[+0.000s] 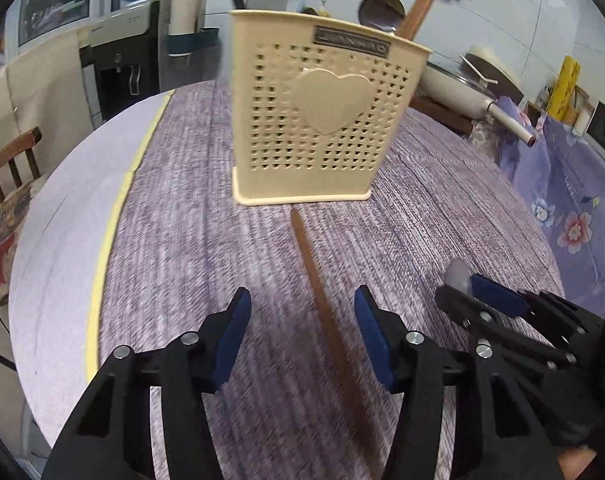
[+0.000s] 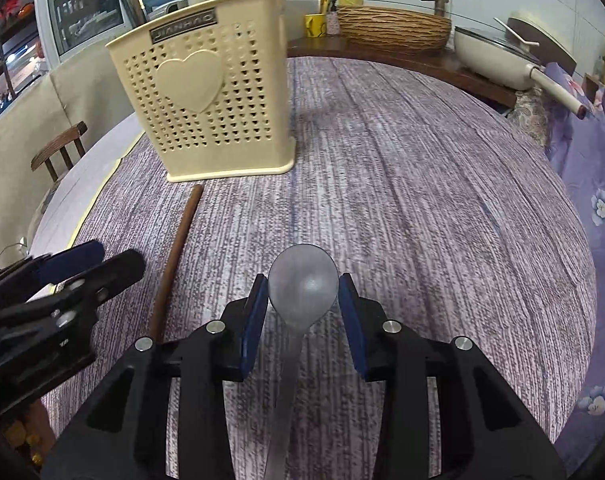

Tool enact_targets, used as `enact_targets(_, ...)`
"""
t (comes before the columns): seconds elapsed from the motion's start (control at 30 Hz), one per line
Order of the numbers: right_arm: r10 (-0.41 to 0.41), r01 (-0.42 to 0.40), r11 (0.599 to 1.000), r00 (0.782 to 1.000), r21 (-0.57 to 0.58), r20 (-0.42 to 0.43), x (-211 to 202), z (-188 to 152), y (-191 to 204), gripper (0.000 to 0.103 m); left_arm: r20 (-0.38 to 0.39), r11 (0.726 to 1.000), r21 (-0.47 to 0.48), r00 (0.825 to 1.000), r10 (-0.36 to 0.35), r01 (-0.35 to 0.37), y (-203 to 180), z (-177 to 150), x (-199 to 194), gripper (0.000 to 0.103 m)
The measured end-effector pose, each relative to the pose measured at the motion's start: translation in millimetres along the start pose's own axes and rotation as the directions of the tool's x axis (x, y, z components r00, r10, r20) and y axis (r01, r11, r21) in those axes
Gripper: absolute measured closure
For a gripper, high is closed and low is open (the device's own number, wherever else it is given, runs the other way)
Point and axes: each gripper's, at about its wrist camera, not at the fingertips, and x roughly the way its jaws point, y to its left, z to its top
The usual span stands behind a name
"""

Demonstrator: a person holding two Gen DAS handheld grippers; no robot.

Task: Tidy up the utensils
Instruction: 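Close the left tool on the wooden chopstick while the right tool grasps the silver spoon, then lift the chopstick and spoon and carry them over the caddy with both tools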

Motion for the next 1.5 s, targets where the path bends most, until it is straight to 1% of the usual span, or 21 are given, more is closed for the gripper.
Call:
enact_targets(0.13,-0.001,0.001,1.0,1.0,0.017,-0.002,-2.4,-2.8,-9.3,0.066,-0.035,1.0,0.008,0.999,0.029,-0.028,-10.1,2.3,20.9,0.067)
enact_targets(0.17,-0.002,0.002,1.0,1.0,0.02,-0.001,-3.5,-3.1,-11.8,0.066,-0.045,0.999,0.005,0.998,0.037,-0.037,-11.1,2.4,25.6,0.073)
enact_targets(0.2,-0.001,0.001,1.0,1.0,0.022,0.0,-4.5,-3.3,-13.8,0.066,-0.055,0.999,-0.001,0.998,0.039,-0.039,-11.1,2.9,28.5,0.076)
enact_targets(0.23,0.0,0.0,1.0,1.0,0.023,0.0,-5.4,-3.5,-14.8,0.066,-0.063,0.999,-0.007,0.997,0.041,-0.041,-10.9,3.3,31.7,0.076)
enact_targets(0.27,0.0,0.0,1.0,1.0,0.025,0.003,-6.2,-3.4,-16.4,0.066,-0.054,0.999,-0.001,0.997,0.052,-0.052,-11.7,4.6,32.1,0.079)
enact_targets(0.53,0.007,-0.007,0.999,1.0,0.031,0.0,-4.0,-3.2,-16.8,0.066,-0.075,0.996,0.021,0.993,0.088,-0.086,-18.3,20.9,46.6,0.084)
enact_targets(0.67,0.008,-0.008,0.999,1.0,0.033,-0.001,-3.1,-3.2,-17.8,0.066,-0.069,0.994,0.029,0.992,0.109,-0.108,-18.9,24.0,50.2,0.093)
enact_targets(0.9,0.027,-0.027,0.999,1.0,0.039,0.001,-3.0,-2.6,-16.1,0.066,-0.069,0.996,-0.002,0.993,0.092,-0.092,-13.9,25.8,48.7,0.094)
enact_targets(1.0,0.042,-0.043,0.998,0.999,0.043,0.008,-3.9,-1.7,-16.2,0.066,-0.069,0.997,-0.034,0.996,0.06,-0.063,-7.1,24.9,44.7,0.094)
enact_targets(1.17,0.074,-0.075,0.996,0.997,0.044,0.029,-13.5,3.3,-13.5,0.066,-0.011,0.998,-0.061,0.999,0.03,-0.031,2.4,24.9,17.0,0.094)
enact_targets(1.3,0.091,-0.093,0.995,0.994,0.029,0.058,-30.0,11.1,-10.5,0.066,0.067,0.998,-0.068,0.998,0.007,-0.002,9.4,28.8,-19.5,0.095)
enact_targets(1.4,0.109,-0.112,0.993,0.991,0.023,0.083,-44.9,15.7,-7.9,0.066,0.134,0.998,-0.066,0.991,-0.008,0.017,12.4,33.9,-49.6,0.095)
enact_targets(1.47,0.128,-0.13,0.991,0.987,0.014,0.093,-55.3,20.9,-6.5,0.066,0.182,0.998,-0.054,0.983,-0.01,0.02,11.3,37.9,-69.5,0.095)
enact_targets(1.5,0.138,-0.14,0.99,0.985,0.01,0.1,-60.9,23.5,-5.9,0.066,0.199,0.999,-0.05,0.98,-0.012,0.022,4.7,44.6,-71.1,0.095)
